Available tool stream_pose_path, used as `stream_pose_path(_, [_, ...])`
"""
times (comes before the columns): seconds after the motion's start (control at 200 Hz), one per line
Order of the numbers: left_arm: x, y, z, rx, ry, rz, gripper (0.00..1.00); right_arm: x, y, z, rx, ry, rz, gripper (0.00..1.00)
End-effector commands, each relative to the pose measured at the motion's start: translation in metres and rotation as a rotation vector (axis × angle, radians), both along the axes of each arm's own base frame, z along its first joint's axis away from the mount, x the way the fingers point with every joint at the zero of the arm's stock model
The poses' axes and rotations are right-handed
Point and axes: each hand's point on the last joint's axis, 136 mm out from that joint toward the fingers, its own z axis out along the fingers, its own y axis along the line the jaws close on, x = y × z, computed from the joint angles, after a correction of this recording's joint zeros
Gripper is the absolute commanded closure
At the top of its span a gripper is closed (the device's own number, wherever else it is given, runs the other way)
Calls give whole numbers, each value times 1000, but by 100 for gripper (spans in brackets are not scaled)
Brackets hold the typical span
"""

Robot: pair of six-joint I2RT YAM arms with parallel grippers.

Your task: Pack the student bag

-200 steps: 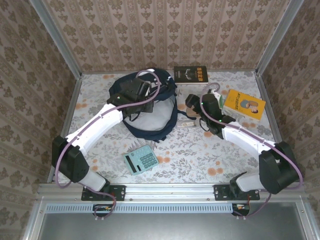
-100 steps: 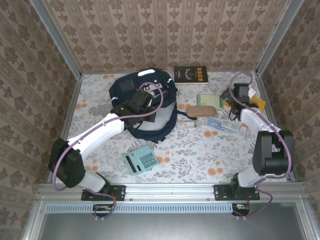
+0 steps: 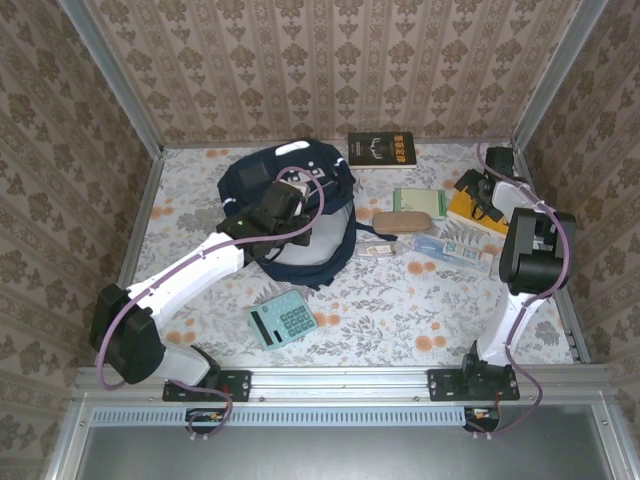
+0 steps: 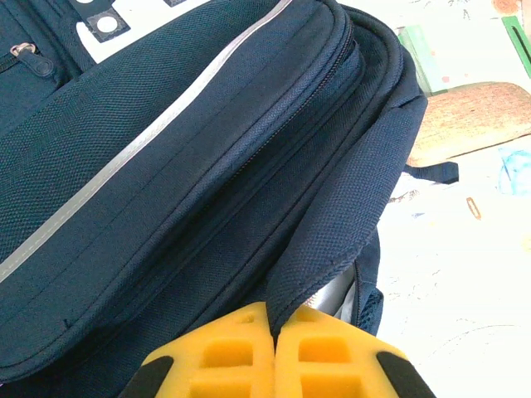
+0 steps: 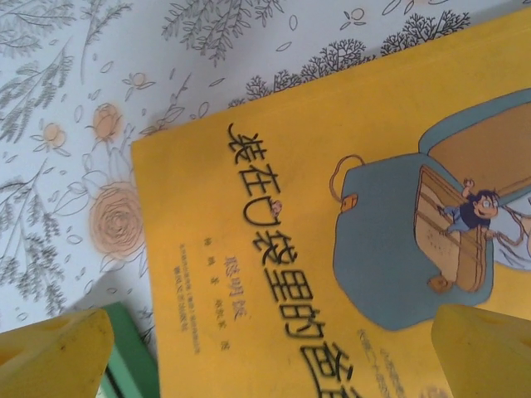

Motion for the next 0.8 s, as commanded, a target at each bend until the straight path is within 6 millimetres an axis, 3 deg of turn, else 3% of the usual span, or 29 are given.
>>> stream_pose_path(0.0, [2,-5,21,-53,-58,-4,100,-21,9,-26,71,122,17,0])
stream_pose_path(0.16, [0,-8,20,-64,-43,-13,100,-30,46,-52,287,113,-18,1])
stream_pose_path(0.275, [0,-7,22,-69,-49,-12,100,-42,79,-60,330,134,-6,0])
stream_pose_path(0.56, [-1,-6,23,-72,-52,-9,100,-76,157,-41,328,100,98,0])
stream_pose_path(0.67, [-1,-6,24,-74,-55,-9,100,-82,164,-18,288,59,132,1])
stream_pose_path(0.795, [-2,-7,25,-75,-55,-11,100,-78,145,9,157,35,151,0])
